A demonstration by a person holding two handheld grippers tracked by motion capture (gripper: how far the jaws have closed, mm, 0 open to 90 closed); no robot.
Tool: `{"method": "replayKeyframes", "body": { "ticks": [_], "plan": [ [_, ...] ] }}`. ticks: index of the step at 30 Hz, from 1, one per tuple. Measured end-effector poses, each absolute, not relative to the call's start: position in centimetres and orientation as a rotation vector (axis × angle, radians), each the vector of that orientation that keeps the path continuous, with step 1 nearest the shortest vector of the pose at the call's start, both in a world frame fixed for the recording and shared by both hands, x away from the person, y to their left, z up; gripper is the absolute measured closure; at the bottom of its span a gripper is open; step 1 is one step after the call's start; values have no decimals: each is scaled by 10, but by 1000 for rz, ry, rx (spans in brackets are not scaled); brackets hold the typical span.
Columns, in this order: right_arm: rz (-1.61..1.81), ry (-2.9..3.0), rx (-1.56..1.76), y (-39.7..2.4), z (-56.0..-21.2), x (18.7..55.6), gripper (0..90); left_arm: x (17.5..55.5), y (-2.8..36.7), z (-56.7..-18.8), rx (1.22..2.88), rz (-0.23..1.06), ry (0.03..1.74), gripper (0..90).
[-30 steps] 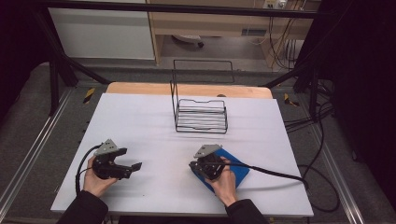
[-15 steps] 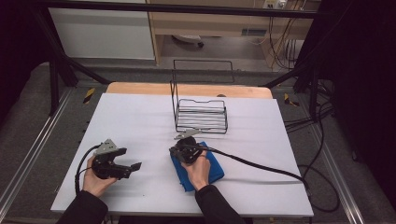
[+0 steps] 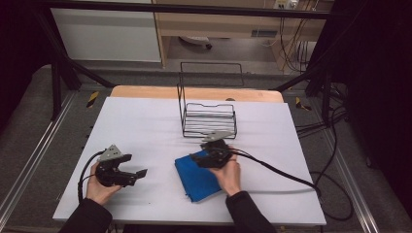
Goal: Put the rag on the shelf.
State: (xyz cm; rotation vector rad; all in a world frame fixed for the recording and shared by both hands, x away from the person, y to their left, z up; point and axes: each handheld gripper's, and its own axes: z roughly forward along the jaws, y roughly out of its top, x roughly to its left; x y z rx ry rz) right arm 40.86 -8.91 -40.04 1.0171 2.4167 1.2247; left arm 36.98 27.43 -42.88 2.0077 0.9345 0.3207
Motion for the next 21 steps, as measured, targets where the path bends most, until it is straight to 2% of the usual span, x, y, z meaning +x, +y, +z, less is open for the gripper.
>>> {"method": "replayKeyframes", "body": {
  "ticks": [2,6,7,9,11,15,18,21],
  "plan": [
    [1177,2423,1071,-127,-411,401,447,370,274,-429,2009,321,936,85],
    [1170,2440,1124,-156,-425,390,483,371,274,-430,2008,321,943,85],
    [1169,2449,1122,-168,-433,383,535,371,274,-430,2011,320,943,85],
    [1160,2458,1135,-170,-436,381,552,371,274,-430,2012,319,946,85],
    [1135,2493,1152,-171,-442,377,632,371,273,-430,2012,319,942,85],
    [1101,2525,1165,-168,-449,376,690,369,273,-430,2011,316,937,85],
    [1130,2541,1209,-167,-449,375,816,370,273,-430,2013,311,937,85],
    [1135,2540,1231,-167,-448,374,852,370,272,-430,2015,311,936,85]
  ]
}}
